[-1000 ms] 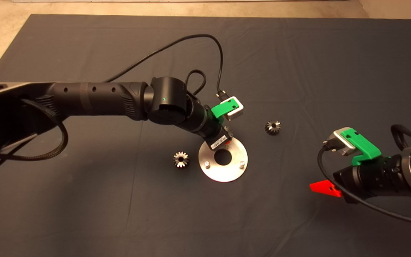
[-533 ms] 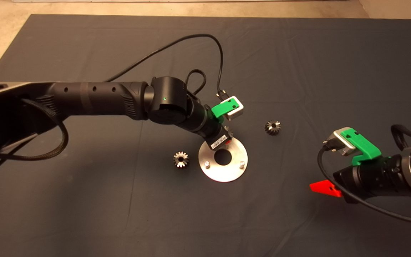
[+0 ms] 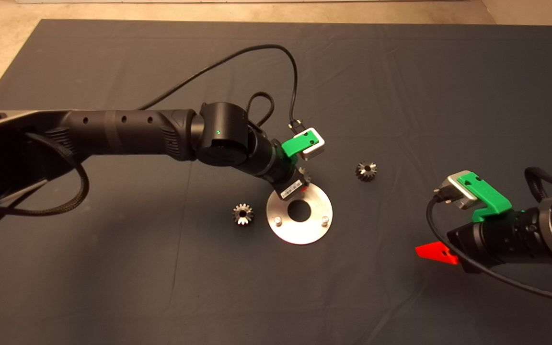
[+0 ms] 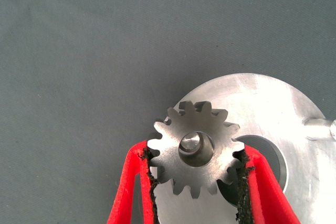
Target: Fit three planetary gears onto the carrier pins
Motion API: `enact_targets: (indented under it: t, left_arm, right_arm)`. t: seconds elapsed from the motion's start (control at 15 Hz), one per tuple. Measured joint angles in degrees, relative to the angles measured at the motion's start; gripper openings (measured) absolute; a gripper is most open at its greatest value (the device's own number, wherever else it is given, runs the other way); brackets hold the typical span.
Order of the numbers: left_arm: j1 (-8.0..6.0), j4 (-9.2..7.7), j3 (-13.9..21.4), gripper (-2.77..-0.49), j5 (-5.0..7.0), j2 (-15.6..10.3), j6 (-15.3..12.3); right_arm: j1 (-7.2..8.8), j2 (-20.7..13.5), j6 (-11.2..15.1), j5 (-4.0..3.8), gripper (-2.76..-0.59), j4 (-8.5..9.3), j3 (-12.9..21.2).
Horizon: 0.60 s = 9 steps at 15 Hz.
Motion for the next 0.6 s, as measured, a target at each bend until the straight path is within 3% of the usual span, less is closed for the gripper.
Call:
enact_targets:
  t: [0.6]
  left_arm:
    - [0.00,0.02,0.00,-2.67,0.14,0.00,0.15]
  right_arm:
    - [0.02,0.00,0.00,0.04,-1.31,0.00,0.00]
